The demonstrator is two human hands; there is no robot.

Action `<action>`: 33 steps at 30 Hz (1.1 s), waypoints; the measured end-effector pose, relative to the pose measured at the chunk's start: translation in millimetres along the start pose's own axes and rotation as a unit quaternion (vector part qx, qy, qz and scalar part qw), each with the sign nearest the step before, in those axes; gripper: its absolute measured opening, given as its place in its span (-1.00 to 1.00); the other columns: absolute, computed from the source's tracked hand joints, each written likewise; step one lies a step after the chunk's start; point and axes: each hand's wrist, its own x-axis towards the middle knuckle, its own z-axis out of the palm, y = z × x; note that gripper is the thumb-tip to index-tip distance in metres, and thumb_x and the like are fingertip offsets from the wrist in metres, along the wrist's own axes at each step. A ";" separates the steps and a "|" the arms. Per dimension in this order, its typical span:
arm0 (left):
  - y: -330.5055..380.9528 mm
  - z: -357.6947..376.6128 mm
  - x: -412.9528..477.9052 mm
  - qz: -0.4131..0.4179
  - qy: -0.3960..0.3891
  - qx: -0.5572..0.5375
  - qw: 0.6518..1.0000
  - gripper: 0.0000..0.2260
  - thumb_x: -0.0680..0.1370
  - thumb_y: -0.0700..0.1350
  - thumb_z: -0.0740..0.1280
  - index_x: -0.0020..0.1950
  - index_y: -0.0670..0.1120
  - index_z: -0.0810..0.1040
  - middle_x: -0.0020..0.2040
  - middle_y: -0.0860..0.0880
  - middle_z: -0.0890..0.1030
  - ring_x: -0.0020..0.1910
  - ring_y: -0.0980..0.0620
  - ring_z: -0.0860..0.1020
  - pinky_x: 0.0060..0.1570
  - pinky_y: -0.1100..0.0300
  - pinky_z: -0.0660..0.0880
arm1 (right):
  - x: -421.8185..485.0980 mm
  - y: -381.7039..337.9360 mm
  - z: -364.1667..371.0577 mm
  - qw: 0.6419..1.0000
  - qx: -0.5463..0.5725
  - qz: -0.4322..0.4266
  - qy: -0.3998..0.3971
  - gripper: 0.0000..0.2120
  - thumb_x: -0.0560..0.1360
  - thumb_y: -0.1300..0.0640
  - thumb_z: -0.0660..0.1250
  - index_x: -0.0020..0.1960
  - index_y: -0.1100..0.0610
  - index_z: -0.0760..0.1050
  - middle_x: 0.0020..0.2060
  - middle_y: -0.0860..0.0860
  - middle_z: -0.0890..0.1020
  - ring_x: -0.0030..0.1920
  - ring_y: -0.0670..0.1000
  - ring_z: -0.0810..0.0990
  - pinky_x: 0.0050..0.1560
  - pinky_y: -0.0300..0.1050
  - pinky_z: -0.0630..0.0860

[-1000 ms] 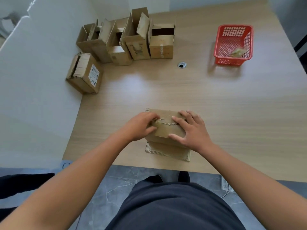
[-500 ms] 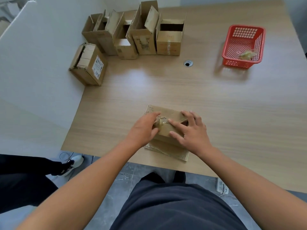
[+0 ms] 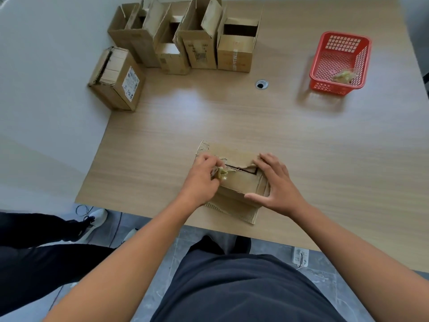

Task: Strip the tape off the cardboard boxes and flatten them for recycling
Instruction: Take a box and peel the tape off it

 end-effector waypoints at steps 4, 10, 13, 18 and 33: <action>12.0 16.2 -6.0 0.021 -0.036 -0.011 0.999 -0.65 0.47 -0.39 0.33 0.01 0.07 0.49 -0.08 0.08 0.56 -0.15 0.15 0.49 -0.17 0.21 0.40 | -1.0 3.8 4.0 0.998 0.041 0.040 0.001 -0.11 0.31 -0.46 0.44 0.55 -0.25 0.25 0.57 -0.15 0.06 0.58 0.02 0.04 0.53 0.07 0.15; 18.2 33.7 0.3 0.010 -0.013 -0.061 0.998 -0.47 0.55 -0.20 0.45 0.39 0.22 0.38 0.05 0.14 0.62 0.10 0.09 0.55 0.13 0.20 0.47 | -7.4 15.2 0.8 0.991 0.107 0.038 -0.066 0.02 0.28 -0.51 0.44 0.61 -0.33 0.07 0.58 -0.20 -0.08 0.60 -0.10 -0.02 0.53 0.02 0.14; 14.1 39.2 -0.4 0.061 -0.005 0.015 0.998 -0.63 0.55 -0.31 0.40 0.25 0.07 0.56 0.19 0.14 0.46 0.05 0.25 0.49 0.12 0.44 0.41 | -10.6 19.1 -1.2 0.988 0.127 0.045 -0.075 0.12 0.27 -0.48 0.48 0.62 -0.32 -0.08 0.55 -0.22 -0.01 0.59 -0.11 0.03 0.53 -0.02 0.14; 13.9 27.4 1.8 0.066 -0.056 0.073 0.994 -0.61 0.52 -0.23 0.43 0.32 0.02 0.54 0.47 0.06 0.24 0.17 0.17 0.51 0.21 0.38 0.36 | -8.3 14.3 3.2 0.991 0.114 0.054 -0.046 0.17 0.27 -0.48 0.46 0.66 -0.16 -0.09 0.53 -0.18 0.10 0.56 -0.12 0.11 0.51 -0.09 0.15; 29.3 25.0 -7.9 0.056 -0.066 0.110 0.990 -0.57 0.54 -0.18 0.47 0.40 0.04 0.54 0.04 0.16 0.38 -0.07 0.21 0.45 0.10 0.27 0.46 | -10.5 4.6 1.9 0.990 0.114 0.057 -0.063 0.24 0.20 -0.54 0.47 0.65 -0.23 -0.13 0.50 -0.19 0.09 0.53 -0.12 0.14 0.43 -0.07 0.28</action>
